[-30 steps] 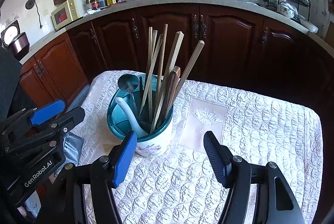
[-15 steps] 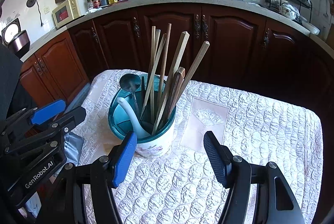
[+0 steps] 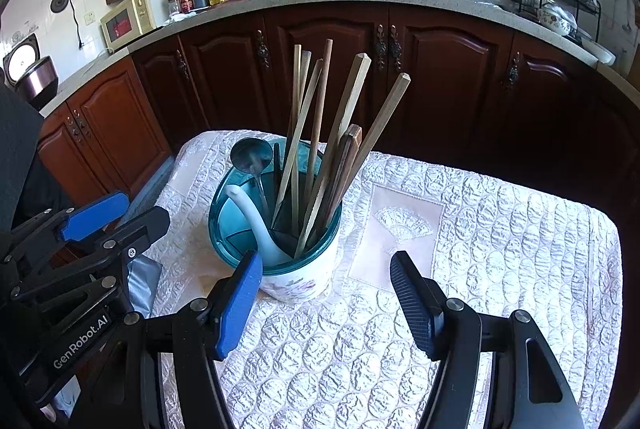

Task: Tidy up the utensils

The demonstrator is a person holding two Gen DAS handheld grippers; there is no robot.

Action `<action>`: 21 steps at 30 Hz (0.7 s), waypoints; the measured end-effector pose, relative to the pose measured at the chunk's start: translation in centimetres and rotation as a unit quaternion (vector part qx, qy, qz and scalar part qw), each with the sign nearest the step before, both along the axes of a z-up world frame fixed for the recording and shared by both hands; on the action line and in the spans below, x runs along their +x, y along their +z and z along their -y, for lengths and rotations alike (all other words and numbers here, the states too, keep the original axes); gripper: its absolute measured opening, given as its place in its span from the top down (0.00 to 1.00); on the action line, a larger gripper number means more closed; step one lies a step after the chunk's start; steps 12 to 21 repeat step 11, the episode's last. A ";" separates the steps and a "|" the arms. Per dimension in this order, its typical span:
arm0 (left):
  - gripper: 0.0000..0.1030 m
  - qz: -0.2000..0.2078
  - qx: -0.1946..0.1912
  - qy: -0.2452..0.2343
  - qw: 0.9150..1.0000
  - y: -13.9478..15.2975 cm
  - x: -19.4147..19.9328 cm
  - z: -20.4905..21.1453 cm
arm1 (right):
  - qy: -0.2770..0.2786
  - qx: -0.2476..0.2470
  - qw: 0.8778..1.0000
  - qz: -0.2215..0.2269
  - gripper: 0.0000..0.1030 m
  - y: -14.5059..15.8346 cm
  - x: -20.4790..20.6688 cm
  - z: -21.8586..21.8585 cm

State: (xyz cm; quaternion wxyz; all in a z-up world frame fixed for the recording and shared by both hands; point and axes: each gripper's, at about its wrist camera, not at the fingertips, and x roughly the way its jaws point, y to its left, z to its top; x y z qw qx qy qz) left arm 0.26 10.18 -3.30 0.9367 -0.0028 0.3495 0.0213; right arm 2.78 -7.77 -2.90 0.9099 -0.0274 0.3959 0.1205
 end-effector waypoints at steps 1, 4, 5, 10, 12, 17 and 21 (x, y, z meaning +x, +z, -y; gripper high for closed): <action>0.58 0.000 0.000 0.000 1.000 0.0 0.0 0.0 | 0.000 0.000 1.000 0.000 0.38 0.0 0.0 0.0; 0.58 0.000 0.001 -0.002 1.000 -0.1 0.1 0.0 | 0.000 0.001 1.000 0.000 0.38 -0.1 0.1 0.1; 0.58 0.000 0.001 -0.003 1.000 -0.1 0.1 0.0 | 0.000 0.001 1.000 -0.001 0.38 -0.1 0.1 0.1; 0.58 0.000 0.000 -0.006 1.000 -0.4 0.3 0.0 | 0.000 0.002 1.000 -0.003 0.38 -0.3 0.1 0.4; 0.58 0.000 0.000 -0.005 1.000 -0.4 0.3 -0.1 | -0.001 0.003 1.000 -0.003 0.38 -0.4 0.1 0.6; 0.58 0.000 0.000 -0.005 1.000 -0.4 0.3 -0.1 | -0.001 0.003 1.000 -0.003 0.38 -0.4 0.1 0.6; 0.58 0.000 0.000 -0.005 1.000 -0.4 0.3 -0.1 | -0.001 0.003 1.000 -0.003 0.38 -0.4 0.1 0.6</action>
